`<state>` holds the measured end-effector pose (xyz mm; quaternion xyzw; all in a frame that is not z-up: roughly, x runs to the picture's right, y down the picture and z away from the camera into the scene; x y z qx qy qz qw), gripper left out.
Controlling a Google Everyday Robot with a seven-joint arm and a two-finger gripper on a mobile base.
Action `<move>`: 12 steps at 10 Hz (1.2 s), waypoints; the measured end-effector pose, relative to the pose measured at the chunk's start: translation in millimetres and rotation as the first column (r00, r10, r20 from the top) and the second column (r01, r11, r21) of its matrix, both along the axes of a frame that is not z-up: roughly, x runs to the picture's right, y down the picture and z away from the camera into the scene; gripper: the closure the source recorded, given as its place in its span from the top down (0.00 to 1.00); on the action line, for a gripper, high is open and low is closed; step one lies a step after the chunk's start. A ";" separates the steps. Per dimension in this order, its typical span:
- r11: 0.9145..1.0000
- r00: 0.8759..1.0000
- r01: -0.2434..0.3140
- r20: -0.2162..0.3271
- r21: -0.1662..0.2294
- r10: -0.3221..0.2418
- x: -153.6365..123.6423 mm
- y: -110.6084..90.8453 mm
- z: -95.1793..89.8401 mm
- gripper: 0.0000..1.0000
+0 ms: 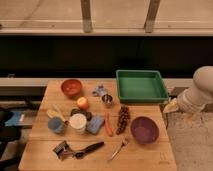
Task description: Place sponge in metal cup
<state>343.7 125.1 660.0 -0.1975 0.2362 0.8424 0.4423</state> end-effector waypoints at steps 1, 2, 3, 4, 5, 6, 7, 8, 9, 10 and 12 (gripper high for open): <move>1.000 1.000 0.000 0.000 0.000 0.000 0.0 0.0 0.0 0.65; 1.000 1.000 0.000 0.000 0.000 0.000 0.0 0.0 0.0 0.65; 1.000 1.000 0.000 0.000 0.000 0.000 0.0 0.0 -0.1 0.65; 1.000 1.000 0.005 -0.002 0.003 -0.005 0.4 -0.7 -0.9 0.65; 1.000 1.000 0.013 -0.003 0.003 -0.013 1.1 -0.6 -0.4 0.65; 1.000 1.000 0.012 0.009 0.002 -0.012 -0.7 -2.4 0.8 0.65; 1.000 1.000 0.014 0.023 -0.007 -0.014 -4.3 -2.5 1.6 0.65; 0.999 0.999 0.036 0.037 -0.018 -0.035 -15.8 -5.4 3.9 0.65; 0.998 0.998 0.051 0.044 -0.023 -0.049 -26.3 -9.3 7.0 0.65; 0.997 0.996 0.075 0.056 -0.032 -0.074 -42.8 -13.8 11.8 0.65; 0.992 0.990 0.118 0.081 -0.047 -0.114 -72.4 -19.1 22.9 0.65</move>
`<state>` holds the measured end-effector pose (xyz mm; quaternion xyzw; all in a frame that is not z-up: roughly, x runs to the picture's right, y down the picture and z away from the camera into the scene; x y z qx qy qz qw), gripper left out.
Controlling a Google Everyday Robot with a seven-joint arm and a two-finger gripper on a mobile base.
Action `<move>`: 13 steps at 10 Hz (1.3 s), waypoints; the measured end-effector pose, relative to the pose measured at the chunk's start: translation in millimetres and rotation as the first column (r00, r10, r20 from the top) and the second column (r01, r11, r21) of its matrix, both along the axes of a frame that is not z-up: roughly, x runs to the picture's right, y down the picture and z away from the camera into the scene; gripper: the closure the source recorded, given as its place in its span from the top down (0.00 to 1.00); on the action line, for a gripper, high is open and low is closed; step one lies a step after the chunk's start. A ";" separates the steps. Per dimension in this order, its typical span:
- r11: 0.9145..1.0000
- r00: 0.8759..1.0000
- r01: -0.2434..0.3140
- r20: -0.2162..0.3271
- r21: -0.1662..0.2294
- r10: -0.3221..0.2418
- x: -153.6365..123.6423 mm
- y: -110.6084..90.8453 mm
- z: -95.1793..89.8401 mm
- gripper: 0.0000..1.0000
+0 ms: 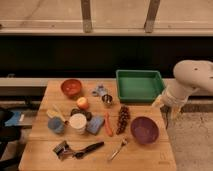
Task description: Place sponge in metal cup
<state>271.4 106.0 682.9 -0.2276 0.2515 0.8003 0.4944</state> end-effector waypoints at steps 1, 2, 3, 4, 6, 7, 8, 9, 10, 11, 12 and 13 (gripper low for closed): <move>1.000 0.999 0.027 0.019 -0.011 -0.027 -19.9 -2.4 7.5 0.65; 0.999 0.998 0.047 0.032 -0.018 -0.047 -33.0 -3.2 12.8 0.65; 0.992 0.989 0.123 0.090 -0.040 -0.119 -84.9 -5.7 30.4 0.65; 0.987 0.983 0.152 0.113 -0.044 -0.146 -105.6 -7.4 37.0 0.65; 0.980 0.970 0.195 0.155 -0.048 -0.185 -148.3 -12.6 49.0 0.65; 0.978 0.965 0.205 0.176 -0.048 -0.194 -172.3 -15.4 54.0 0.65; 0.977 0.965 0.207 0.175 -0.048 -0.195 -173.6 -15.8 54.6 0.65; 0.977 0.966 0.205 0.170 -0.050 -0.194 -169.9 -15.3 54.6 0.65; 0.977 0.966 0.206 0.172 -0.049 -0.195 -171.0 -15.4 54.6 0.65; 0.977 0.965 0.208 0.175 -0.048 -0.196 -173.3 -15.7 54.7 0.65; 0.977 0.965 0.208 0.174 -0.048 -0.196 -172.9 -15.7 54.6 0.65; 0.978 0.966 0.202 0.174 -0.050 -0.191 -172.0 -15.0 54.9 0.65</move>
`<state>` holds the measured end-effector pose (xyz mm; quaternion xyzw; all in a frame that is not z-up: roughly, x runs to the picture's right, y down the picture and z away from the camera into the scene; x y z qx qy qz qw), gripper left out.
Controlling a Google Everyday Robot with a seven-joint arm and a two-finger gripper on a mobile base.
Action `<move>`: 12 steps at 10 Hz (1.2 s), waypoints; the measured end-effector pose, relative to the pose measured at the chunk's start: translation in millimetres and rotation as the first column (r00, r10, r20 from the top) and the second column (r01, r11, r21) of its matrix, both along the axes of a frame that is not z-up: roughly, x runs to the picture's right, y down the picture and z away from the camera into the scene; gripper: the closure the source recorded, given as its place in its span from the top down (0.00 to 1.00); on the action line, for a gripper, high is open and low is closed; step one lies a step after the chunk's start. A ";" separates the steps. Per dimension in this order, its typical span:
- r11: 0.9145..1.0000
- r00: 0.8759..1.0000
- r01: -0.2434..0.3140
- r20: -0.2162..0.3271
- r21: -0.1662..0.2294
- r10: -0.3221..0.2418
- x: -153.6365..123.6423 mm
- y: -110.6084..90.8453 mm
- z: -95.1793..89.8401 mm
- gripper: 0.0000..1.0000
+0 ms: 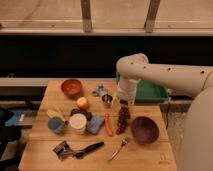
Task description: Place sponge in metal cup
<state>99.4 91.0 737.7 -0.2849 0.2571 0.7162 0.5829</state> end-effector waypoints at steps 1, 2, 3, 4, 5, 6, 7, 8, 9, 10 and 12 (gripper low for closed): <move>1.000 1.000 -0.025 -0.007 0.003 0.025 1.8 3.0 1.1 0.65; 0.999 0.999 -0.050 -0.018 0.003 0.050 2.7 7.3 1.9 0.65; 0.998 0.998 -0.064 -0.020 0.006 0.064 0.5 8.8 2.5 0.65; 0.997 0.997 -0.079 -0.023 -0.005 0.079 -9.0 10.0 7.0 0.65; 0.995 0.995 -0.097 -0.029 -0.021 0.096 -23.3 10.7 13.9 0.65; 0.993 0.993 -0.112 -0.038 -0.037 0.111 -34.1 11.6 18.6 0.65; 0.991 0.992 -0.123 -0.044 -0.051 0.121 -44.9 11.7 23.1 0.65; 0.991 0.992 -0.118 -0.053 -0.061 0.115 -57.6 12.1 27.5 0.65; 0.992 0.993 -0.105 -0.054 -0.067 0.102 -69.2 13.4 30.4 0.65; 0.993 0.995 -0.091 -0.057 -0.079 0.087 -82.6 17.3 36.3 0.65; 0.993 0.996 -0.067 -0.059 -0.098 0.061 -108.3 25.5 47.0 0.65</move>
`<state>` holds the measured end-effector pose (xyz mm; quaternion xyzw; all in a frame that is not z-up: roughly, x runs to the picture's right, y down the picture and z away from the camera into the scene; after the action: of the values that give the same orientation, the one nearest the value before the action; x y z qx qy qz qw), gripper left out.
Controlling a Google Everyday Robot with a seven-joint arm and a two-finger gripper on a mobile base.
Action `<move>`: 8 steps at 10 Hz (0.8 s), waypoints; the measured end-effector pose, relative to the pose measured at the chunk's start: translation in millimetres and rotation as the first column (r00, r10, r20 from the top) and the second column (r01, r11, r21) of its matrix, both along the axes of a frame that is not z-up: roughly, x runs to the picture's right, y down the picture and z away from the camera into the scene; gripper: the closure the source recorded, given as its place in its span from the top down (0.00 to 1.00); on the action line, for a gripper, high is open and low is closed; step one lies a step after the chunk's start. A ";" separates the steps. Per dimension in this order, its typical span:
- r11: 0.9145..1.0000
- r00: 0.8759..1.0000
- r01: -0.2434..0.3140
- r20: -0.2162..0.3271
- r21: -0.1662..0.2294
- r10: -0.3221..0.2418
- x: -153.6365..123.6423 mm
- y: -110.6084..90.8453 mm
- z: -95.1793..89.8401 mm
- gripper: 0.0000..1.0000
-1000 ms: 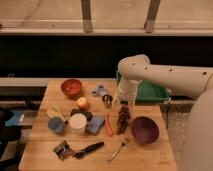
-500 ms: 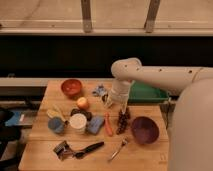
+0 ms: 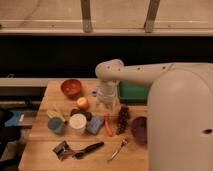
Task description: Place sponge in metal cup
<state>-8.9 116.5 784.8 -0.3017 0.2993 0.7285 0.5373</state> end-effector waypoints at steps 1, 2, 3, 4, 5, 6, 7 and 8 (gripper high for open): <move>1.000 1.000 0.016 0.009 -0.008 -0.016 -13.0 4.5 1.6 0.65; 0.999 0.999 0.043 0.030 -0.021 -0.042 -28.5 13.5 0.6 0.65; 0.997 0.996 0.078 0.041 -0.022 -0.077 -37.4 20.6 -1.6 0.65; 0.997 0.996 0.079 0.040 -0.021 -0.078 -36.5 20.5 -1.2 0.65; 0.997 0.997 0.076 0.036 -0.021 -0.075 -33.7 20.2 -1.1 0.65; 0.997 0.996 0.077 0.036 -0.022 -0.076 -33.8 20.4 -0.9 0.65; 0.997 0.996 0.078 0.039 -0.022 -0.078 -35.9 20.3 -1.1 0.65; 0.997 0.997 0.070 0.042 -0.026 -0.069 -37.0 20.4 0.0 0.65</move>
<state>-45.9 137.0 784.7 -0.3136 0.3086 0.6986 0.5643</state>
